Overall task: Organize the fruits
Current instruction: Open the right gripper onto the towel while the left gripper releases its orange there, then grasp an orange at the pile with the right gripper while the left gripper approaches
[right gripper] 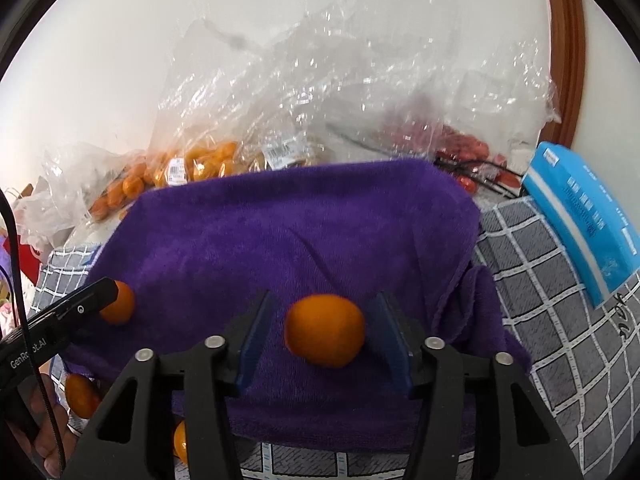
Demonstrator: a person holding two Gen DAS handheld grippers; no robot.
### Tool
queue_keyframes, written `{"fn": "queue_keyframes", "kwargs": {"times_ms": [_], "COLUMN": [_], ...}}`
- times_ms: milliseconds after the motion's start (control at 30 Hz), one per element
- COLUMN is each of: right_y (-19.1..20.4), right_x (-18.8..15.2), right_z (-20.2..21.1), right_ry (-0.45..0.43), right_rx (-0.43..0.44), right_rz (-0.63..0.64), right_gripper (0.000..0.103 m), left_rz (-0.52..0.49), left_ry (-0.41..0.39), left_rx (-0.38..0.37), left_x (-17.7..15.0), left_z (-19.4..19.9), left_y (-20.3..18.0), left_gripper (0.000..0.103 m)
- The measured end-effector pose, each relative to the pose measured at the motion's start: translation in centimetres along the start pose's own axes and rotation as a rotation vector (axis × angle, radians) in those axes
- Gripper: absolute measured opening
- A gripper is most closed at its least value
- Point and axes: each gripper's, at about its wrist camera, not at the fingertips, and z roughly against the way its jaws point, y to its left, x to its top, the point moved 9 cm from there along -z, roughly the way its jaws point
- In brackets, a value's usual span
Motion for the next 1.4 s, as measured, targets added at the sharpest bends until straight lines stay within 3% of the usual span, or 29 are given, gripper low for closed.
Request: {"fn": "queue_keyframes", "kwargs": {"times_ms": [500, 633, 700, 900, 1100, 1267, 1400], "right_y": [0.9, 1.1, 1.3, 2.1, 2.9, 3.8, 4.4], "right_x": [1.5, 1.5, 0.9, -1.8, -4.4, -7.2, -8.3], "right_z": [4.6, 7.4, 8.3, 10.3, 10.9, 10.6, 10.0], "right_ry": [-0.101, -0.117, -0.093, -0.046, -0.014, 0.018, 0.039], "right_rx": [-0.049, -0.049, -0.050, -0.032, -0.010, 0.003, 0.016], "right_rz": [0.022, 0.015, 0.029, 0.042, 0.019, 0.017, 0.011], "right_gripper": [0.060, 0.060, 0.060, 0.060, 0.060, 0.060, 0.046], "left_rz": [0.008, 0.058, 0.047, -0.060, -0.052, -0.053, -0.044], "left_ry": [-0.086, -0.048, -0.028, -0.010, 0.006, 0.045, 0.075], "left_rx": [0.084, -0.016, -0.025, 0.045, 0.098, 0.154, 0.176], "left_x": [2.1, 1.8, 1.2, -0.4, -2.4, -4.6, -5.9], "left_z": [3.7, 5.3, 6.2, 8.4, 10.1, 10.4, 10.4], "left_y": [-0.3, -0.8, -0.9, -0.2, 2.6, 5.3, 6.7], "left_gripper": [0.058, 0.058, 0.058, 0.062, 0.070, 0.070, 0.070]}}
